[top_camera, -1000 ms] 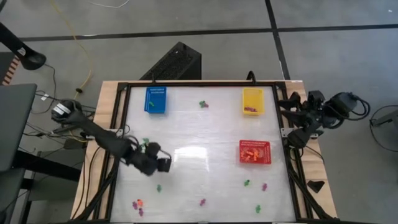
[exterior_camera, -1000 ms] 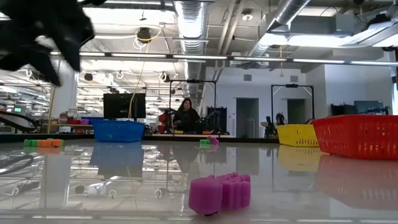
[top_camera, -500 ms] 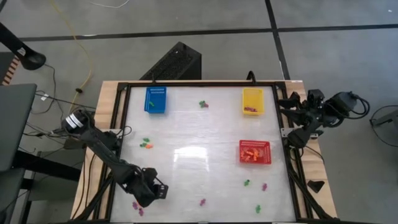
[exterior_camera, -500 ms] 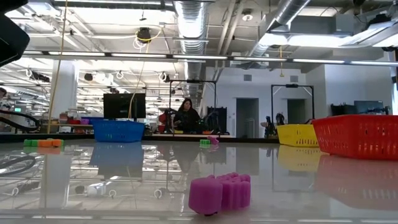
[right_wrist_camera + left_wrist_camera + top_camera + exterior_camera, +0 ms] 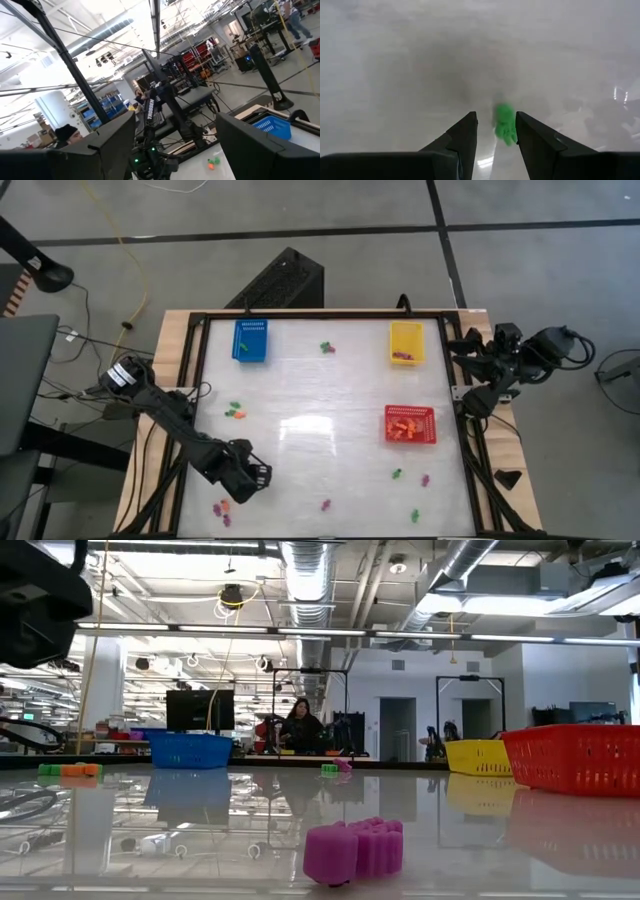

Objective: Sort Halloween decoration
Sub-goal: Put the green skeleton toy into the blue bin

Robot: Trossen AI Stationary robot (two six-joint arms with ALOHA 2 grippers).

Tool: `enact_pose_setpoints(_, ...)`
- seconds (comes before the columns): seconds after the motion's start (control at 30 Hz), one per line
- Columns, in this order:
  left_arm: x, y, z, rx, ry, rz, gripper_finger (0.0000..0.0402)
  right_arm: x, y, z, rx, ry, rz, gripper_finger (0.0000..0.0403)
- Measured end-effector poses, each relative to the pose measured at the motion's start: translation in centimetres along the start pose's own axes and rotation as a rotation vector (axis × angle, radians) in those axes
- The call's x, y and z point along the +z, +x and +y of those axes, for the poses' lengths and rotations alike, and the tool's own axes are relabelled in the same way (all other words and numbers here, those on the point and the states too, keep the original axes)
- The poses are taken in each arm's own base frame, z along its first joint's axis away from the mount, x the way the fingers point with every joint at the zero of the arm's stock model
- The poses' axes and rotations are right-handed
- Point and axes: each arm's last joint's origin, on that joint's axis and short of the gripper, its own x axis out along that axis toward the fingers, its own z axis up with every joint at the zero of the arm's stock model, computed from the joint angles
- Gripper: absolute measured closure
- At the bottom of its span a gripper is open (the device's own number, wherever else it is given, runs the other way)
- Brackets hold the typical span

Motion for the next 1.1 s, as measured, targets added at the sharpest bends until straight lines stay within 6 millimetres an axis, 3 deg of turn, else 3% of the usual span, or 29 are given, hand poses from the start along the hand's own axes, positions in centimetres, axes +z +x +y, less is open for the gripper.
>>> enact_pose_setpoints(0.27, 0.0, 0.1, -0.3, -0.032, -0.002, 0.018, 0.0278, 0.0, 0.0, 0.0, 0.0, 0.001, 0.003, 0.0098)
enact_pose_setpoints(0.63, -1.0, 3.5, -1.1, -0.011, -0.009, 0.112, 0.028, -0.1, 0.0, 0.0, 0.0, -0.001, 0.009, 0.0098)
enact_pose_setpoints(0.73, -1.0, 3.6, -1.1, -0.008, 0.006, 0.116, 0.0305, -0.1, 0.0, 0.0, 0.001, 0.0, 0.008, 0.0098)
enact_pose_setpoints(0.87, -1.2, 3.7, -0.8, -0.007, 0.054, 0.103, 0.0385, -0.1, 0.0, 0.0, 0.002, 0.001, 0.008, 0.0098)
enact_pose_setpoints(1.1, -1.3, 3.3, -0.6, -0.062, 0.023, 0.017, 0.0401, -0.1, 0.0, 0.0, 0.001, -0.003, 0.009, 0.0098)
